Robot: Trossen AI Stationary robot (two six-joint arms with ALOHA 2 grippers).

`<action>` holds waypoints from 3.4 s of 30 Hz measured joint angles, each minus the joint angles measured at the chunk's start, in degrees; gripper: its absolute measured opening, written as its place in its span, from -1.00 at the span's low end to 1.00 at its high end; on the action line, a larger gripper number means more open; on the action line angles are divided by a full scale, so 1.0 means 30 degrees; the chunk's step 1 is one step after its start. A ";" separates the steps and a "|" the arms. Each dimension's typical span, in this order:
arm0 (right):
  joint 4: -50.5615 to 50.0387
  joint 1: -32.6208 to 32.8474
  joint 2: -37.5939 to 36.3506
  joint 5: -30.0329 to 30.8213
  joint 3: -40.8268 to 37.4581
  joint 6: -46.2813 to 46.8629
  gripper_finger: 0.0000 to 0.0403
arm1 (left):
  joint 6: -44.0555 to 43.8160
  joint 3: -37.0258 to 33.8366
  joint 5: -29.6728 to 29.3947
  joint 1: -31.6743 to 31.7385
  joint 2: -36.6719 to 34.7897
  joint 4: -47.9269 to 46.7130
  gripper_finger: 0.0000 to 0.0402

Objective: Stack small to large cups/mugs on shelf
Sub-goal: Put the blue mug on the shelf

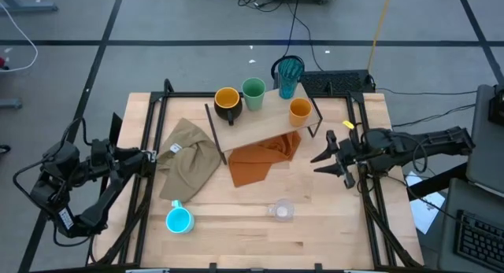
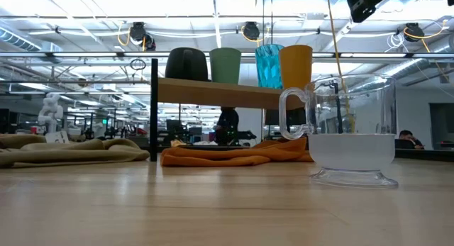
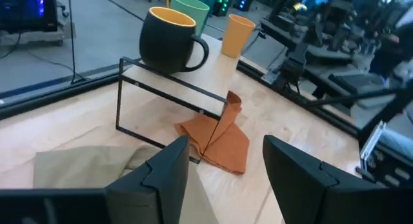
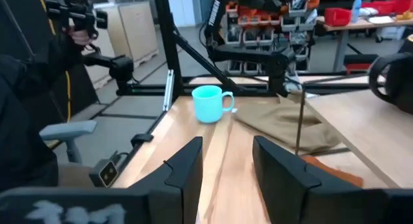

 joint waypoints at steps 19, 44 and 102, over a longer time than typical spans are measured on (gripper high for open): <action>0.1616 0.0178 0.0126 -0.0038 -0.0641 -0.0020 -0.37 | 0.2176 0.1659 1.0605 0.5742 0.0364 0.1770 0.00; 0.3035 0.0178 0.0776 -0.0052 -0.0633 0.1530 -0.37 | 0.8733 0.8606 -1.3022 -0.7539 0.6878 -0.2697 0.00; 0.5366 0.0870 0.2945 0.0530 -0.0619 0.0100 -0.37 | 0.3192 -0.0260 -0.6365 -1.4309 1.5260 -0.1141 -0.01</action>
